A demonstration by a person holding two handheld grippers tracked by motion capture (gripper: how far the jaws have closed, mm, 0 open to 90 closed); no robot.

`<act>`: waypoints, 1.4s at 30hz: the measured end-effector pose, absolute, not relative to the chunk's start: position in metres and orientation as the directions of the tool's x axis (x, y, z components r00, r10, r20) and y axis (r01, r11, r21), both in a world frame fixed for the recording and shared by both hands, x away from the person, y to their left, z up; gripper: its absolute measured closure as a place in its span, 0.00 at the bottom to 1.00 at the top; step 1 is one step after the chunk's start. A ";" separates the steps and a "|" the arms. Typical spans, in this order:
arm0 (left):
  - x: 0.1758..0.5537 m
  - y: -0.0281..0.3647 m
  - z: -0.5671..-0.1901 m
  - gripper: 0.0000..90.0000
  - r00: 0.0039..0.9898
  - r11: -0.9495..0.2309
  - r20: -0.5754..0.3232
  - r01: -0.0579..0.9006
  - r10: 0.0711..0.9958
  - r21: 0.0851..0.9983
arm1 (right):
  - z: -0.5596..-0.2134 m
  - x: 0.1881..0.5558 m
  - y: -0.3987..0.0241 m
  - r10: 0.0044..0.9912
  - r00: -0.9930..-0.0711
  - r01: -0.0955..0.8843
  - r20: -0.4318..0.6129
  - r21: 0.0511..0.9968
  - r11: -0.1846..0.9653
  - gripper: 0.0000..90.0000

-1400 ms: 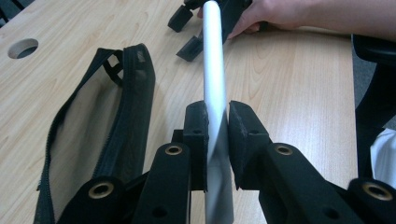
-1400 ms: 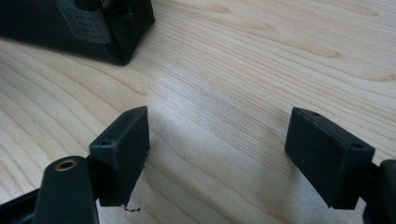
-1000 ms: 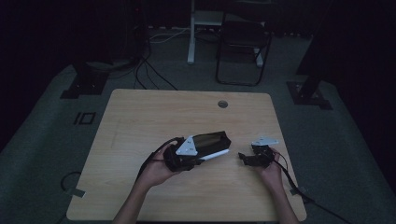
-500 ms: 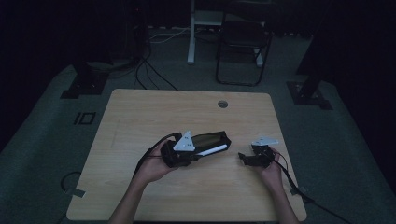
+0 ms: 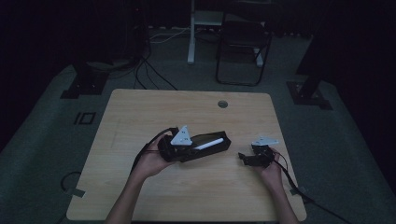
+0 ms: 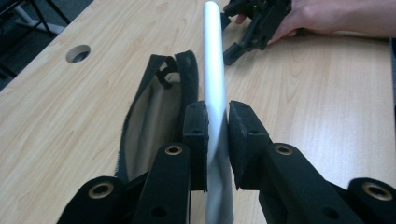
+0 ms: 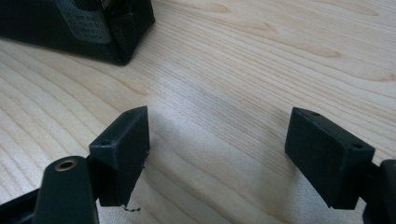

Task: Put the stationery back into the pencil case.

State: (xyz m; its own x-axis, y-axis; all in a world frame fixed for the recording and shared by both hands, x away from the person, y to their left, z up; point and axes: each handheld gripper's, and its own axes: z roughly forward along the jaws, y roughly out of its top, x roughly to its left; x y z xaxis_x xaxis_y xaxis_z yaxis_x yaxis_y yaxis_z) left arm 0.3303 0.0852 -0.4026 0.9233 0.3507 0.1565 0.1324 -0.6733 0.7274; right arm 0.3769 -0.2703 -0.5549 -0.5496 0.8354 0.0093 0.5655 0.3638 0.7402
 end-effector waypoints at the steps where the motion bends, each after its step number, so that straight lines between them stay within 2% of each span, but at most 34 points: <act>1: 0.332 0.086 -0.403 0.87 0.922 -0.669 0.153 0.136 0.354 0.731 | -0.555 0.377 -0.270 0.836 -0.549 0.566 0.010 0.740 0.363 0.24; 42: 0.353 0.086 -0.411 0.87 0.883 -0.660 0.191 0.161 0.428 0.734 | -0.555 0.377 -0.270 0.836 -0.549 0.566 0.009 0.740 0.364 0.24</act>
